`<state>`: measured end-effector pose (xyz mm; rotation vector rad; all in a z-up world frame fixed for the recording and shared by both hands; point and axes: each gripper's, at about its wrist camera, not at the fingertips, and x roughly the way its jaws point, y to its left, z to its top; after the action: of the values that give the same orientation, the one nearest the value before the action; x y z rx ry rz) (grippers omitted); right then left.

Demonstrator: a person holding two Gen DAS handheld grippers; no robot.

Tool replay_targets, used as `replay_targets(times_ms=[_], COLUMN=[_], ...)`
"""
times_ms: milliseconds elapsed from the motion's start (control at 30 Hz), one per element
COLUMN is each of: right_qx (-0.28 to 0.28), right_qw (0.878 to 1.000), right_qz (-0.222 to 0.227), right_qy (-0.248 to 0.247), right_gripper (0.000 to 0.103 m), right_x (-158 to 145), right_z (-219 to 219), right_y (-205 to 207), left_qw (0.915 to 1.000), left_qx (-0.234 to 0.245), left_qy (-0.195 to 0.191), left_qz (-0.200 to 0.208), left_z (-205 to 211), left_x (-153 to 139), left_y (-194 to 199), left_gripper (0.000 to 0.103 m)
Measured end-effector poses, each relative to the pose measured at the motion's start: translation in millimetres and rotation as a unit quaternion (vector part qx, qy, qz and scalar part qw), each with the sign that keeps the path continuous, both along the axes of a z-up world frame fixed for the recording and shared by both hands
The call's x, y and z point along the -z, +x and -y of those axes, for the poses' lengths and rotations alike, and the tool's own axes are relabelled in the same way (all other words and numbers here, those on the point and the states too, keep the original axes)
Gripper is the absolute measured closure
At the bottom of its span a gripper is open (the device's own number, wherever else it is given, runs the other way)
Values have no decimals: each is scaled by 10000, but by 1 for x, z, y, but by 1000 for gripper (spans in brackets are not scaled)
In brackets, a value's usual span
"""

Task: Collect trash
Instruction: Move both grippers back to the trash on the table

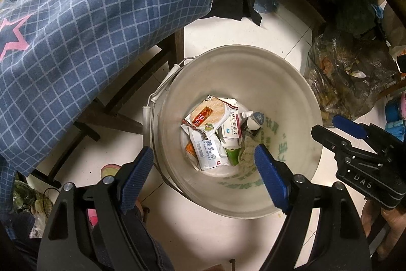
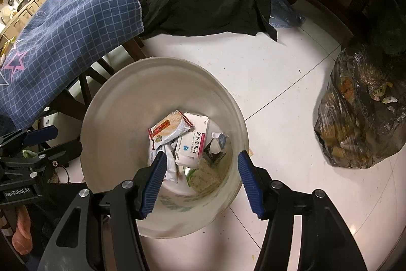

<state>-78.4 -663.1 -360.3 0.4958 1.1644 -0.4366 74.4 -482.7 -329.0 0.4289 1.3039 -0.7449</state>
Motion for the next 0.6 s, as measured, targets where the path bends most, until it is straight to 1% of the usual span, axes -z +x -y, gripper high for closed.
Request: replay_targets(times_ms=[200, 300, 467, 500, 567, 600], right_qx=[14, -22, -160, -219, -321, -404], right_qw=[10000, 9999, 9991, 9986, 9973, 9959], right_qz=[13, 65, 311, 383, 502, 630], right_qy=[-24, -77, -242, -299, -419, -505], right_gripper=[44, 41, 38, 38, 37, 37], right_x=[-3, -9, -35, -42, -57, -70], right_z=[-1, -2, -10, -14, -20, -27], right_y=[-1, -1, 4, 7, 14, 20], left_qw=[10000, 9998, 9975, 9958, 9927, 9908], left_qx=[1, 17, 9, 1, -39, -58], left_qy=[-58, -182, -541, -639, -804, -877], left_qz=[31, 71, 465, 653, 901, 1025], left_z=[0, -2, -17, -25, -39, -46], left_x=[-5, -13, -52, -66, -88, -100], left_y=[-2, -2, 13, 19, 29, 34], left_gripper=[25, 25, 25, 25, 25, 25])
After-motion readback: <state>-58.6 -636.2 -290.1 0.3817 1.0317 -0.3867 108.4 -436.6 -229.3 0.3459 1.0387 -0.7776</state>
